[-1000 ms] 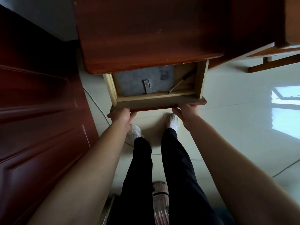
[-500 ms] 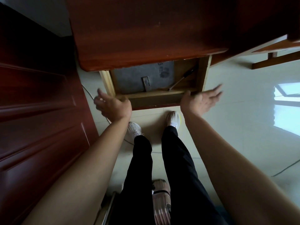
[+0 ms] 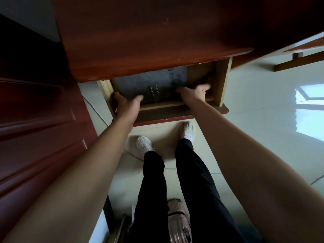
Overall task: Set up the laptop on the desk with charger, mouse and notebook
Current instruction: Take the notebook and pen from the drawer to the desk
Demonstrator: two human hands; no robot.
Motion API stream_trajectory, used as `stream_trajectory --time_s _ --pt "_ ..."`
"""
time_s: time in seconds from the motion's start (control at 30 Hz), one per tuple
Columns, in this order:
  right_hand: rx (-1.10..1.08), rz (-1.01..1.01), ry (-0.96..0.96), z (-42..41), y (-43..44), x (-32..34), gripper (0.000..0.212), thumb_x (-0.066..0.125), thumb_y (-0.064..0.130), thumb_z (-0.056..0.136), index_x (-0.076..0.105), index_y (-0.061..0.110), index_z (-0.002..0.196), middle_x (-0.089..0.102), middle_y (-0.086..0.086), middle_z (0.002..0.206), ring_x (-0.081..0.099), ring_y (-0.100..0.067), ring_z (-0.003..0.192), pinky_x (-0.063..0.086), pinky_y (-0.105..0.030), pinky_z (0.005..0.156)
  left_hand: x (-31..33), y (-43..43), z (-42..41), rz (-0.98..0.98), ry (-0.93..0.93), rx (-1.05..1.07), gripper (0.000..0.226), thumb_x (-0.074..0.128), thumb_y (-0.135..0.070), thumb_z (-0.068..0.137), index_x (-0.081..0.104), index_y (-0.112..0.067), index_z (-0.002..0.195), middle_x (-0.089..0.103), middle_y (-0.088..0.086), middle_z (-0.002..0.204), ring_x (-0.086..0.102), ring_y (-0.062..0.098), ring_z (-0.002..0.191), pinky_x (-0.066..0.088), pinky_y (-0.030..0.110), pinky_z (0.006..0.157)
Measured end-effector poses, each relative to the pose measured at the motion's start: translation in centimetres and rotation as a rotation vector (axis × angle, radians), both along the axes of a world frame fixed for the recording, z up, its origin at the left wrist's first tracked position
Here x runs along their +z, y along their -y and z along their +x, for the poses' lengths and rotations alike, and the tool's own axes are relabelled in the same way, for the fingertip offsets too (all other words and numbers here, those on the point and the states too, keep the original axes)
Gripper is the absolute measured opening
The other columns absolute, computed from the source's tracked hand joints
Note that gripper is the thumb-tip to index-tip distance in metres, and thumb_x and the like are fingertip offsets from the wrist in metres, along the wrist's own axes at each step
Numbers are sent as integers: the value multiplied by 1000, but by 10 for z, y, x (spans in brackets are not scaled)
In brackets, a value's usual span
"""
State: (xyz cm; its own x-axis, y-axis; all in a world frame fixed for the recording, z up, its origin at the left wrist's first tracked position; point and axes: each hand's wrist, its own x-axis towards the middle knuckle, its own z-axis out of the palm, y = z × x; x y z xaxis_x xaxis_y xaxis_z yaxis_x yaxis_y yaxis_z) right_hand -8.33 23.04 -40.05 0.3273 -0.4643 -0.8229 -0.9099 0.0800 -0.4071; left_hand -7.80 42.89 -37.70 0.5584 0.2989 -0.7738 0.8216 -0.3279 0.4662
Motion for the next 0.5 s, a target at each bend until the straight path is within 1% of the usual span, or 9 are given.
stream_trajectory --time_s 0.07,0.17,0.23,0.33,0.37,0.4,0.43,0.47,0.5 --pt "-17 1 8 -4 2 2 89 78 38 82 19 11 142 43 -14 144 49 -33 127 43 -32 91 -2 2 4 -8 -22 67 88 58 -48 91 4 -23 156 25 4 160 27 27 144 24 39 112" --pt "-85 21 18 -5 7 11 99 73 59 81 19 9 147 43 -16 147 49 -31 125 43 -37 98 -3 4 11 23 -52 131 79 47 -59 93 16 -21 156 28 5 158 30 28 143 25 44 114" --pt "-161 29 52 -4 10 19 106 73 63 79 16 9 150 41 -16 149 50 -30 122 43 -38 100 -3 3 14 42 -62 137 78 38 -65 94 23 -18 154 29 6 158 31 28 142 27 45 115" --pt "-225 47 108 -2 13 31 111 71 70 77 15 14 154 41 -15 152 46 -34 134 43 -46 110 3 7 12 62 -105 149 83 28 -76 89 30 -22 152 32 4 157 34 28 141 28 47 115" --pt "-212 67 113 -2 11 35 108 66 73 78 18 15 155 43 -14 151 49 -32 131 46 -45 107 7 9 10 80 -113 155 83 27 -77 88 31 -23 150 33 4 157 35 29 140 28 50 115" --pt "-197 96 124 -2 9 39 101 61 75 80 24 17 154 50 -12 145 56 -28 120 51 -39 97 10 10 7 94 -115 165 83 27 -77 87 32 -22 149 34 5 156 36 31 139 32 52 113" --pt "-179 116 146 -1 5 44 89 56 75 84 34 19 149 57 -8 135 60 -22 105 52 -31 81 14 11 5 81 -114 209 82 29 -77 87 33 -23 148 35 6 154 39 33 136 41 54 107" --pt "-159 118 169 -2 2 48 75 54 74 86 43 22 139 60 -4 123 61 -17 93 50 -26 70 17 12 3 47 -117 276 79 33 -77 86 35 -25 146 39 6 149 45 35 130 52 52 95" --pt "-145 113 189 -4 -1 52 63 54 72 88 46 25 129 60 0 119 62 -15 92 49 -25 67 21 12 1 23 -119 338 76 35 -76 86 38 -25 142 44 6 139 51 34 121 59 47 82"
